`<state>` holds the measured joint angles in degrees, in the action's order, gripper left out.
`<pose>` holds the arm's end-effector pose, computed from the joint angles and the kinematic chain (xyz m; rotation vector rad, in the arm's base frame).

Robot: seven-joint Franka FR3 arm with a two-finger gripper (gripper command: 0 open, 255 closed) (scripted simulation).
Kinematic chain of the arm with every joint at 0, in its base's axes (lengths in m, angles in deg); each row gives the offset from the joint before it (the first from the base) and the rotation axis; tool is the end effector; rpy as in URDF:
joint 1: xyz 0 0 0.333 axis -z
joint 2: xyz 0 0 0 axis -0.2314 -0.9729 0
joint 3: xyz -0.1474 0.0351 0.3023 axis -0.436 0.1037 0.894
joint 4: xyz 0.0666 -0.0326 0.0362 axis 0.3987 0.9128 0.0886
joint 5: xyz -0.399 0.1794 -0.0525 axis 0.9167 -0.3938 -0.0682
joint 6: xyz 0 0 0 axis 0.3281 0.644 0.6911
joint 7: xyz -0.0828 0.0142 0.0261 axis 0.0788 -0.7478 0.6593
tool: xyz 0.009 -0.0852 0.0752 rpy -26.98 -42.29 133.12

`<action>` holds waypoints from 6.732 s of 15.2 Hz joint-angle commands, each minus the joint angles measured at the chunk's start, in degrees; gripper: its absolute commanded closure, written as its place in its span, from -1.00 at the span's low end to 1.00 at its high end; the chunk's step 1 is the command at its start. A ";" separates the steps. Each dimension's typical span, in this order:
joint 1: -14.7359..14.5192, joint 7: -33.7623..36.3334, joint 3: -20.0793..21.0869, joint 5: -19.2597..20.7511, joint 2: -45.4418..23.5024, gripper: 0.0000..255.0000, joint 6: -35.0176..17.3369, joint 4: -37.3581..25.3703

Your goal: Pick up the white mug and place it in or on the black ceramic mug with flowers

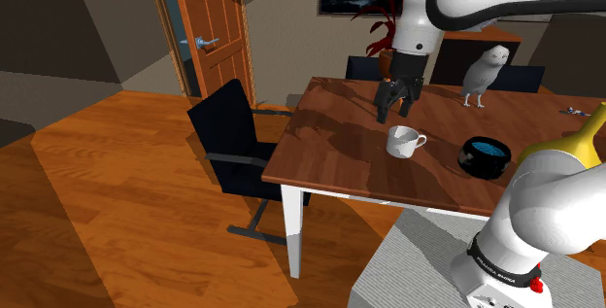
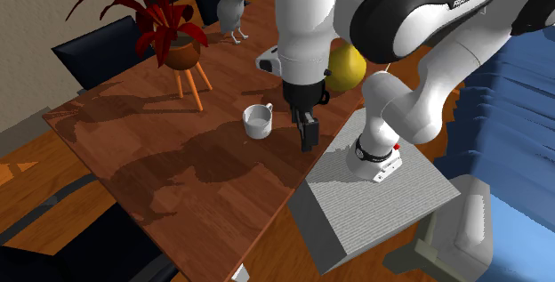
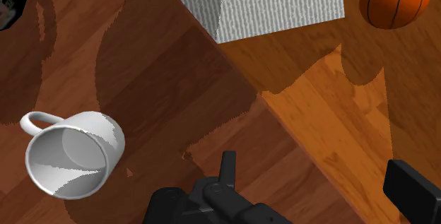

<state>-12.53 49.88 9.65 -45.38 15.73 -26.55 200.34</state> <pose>0.3609 -0.0061 0.5456 -2.9889 0.3307 0.0216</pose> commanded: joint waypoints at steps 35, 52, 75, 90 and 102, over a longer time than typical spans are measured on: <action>10.64 -12.61 -12.41 16.08 -29.10 -1.00 -33.55 7.09; 10.67 -12.62 -12.06 16.16 -26.33 1.00 -29.05 5.35; 10.47 -13.27 -10.40 15.58 -18.83 1.00 -9.68 -6.56; 16.73 -20.76 -14.73 22.04 0.78 1.00 -0.38 2.68; 26.21 -32.97 -22.48 32.02 18.18 1.00 8.59 8.97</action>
<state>13.02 17.66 -12.24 -14.13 32.86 -18.19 208.59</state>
